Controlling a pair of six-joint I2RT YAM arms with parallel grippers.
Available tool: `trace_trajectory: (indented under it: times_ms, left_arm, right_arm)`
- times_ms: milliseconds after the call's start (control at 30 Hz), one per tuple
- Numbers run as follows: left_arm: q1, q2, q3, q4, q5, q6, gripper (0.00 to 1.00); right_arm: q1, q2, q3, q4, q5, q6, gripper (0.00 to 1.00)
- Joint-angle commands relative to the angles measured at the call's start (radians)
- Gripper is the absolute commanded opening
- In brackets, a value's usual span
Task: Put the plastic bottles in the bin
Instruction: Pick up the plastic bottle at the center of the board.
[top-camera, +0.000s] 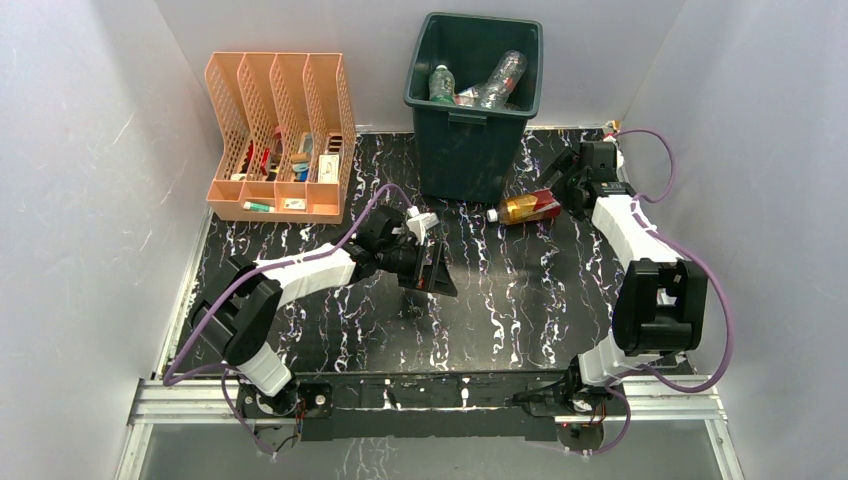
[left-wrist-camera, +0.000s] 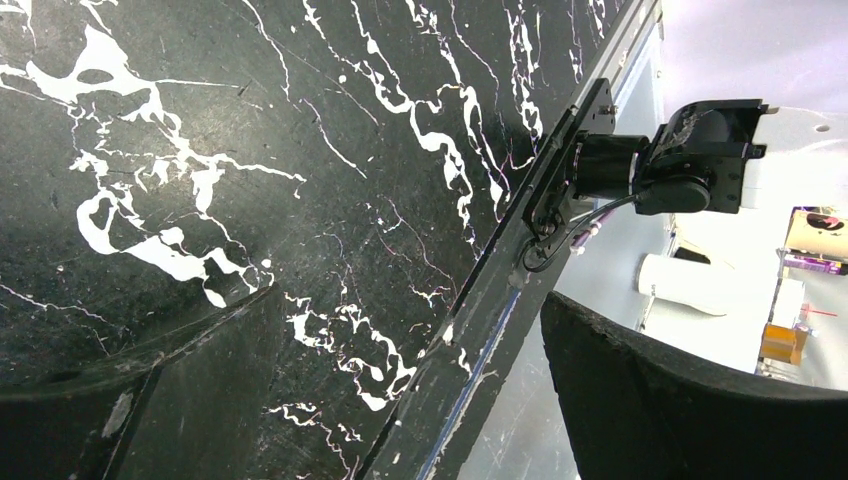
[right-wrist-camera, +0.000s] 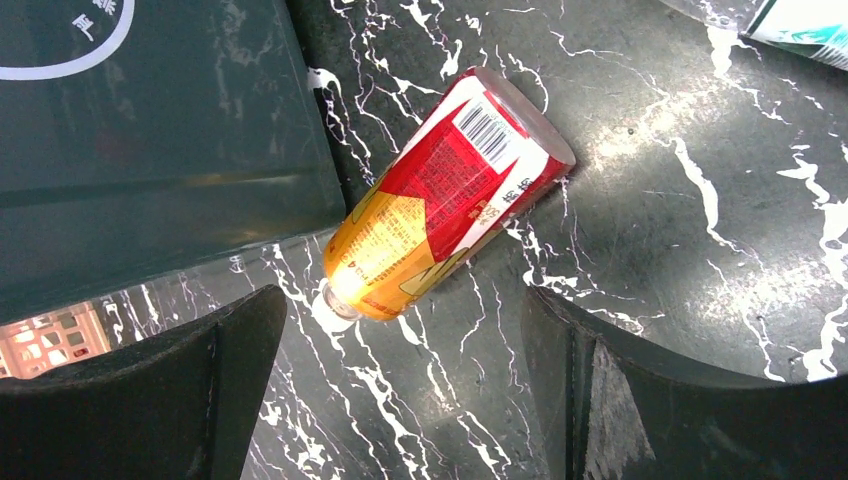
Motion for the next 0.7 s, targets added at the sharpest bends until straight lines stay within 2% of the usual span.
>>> trace_trajectory:
  times_ms: [0,500,667]
  left_arm:
    - [-0.004,-0.014,0.033,0.013,0.033,0.004,0.98]
    - [-0.003,-0.057,0.010,0.017,0.015,-0.012,0.98]
    - [-0.004,-0.071,0.003,0.011,0.002,-0.013,0.98]
  right_arm:
    - [-0.005,0.011,-0.009,0.055,-0.023,0.016,0.98]
    - [-0.005,0.051,-0.114,0.107,-0.079,0.068,0.98]
    - [-0.006,0.148,-0.055,0.140,-0.090,0.097,0.98]
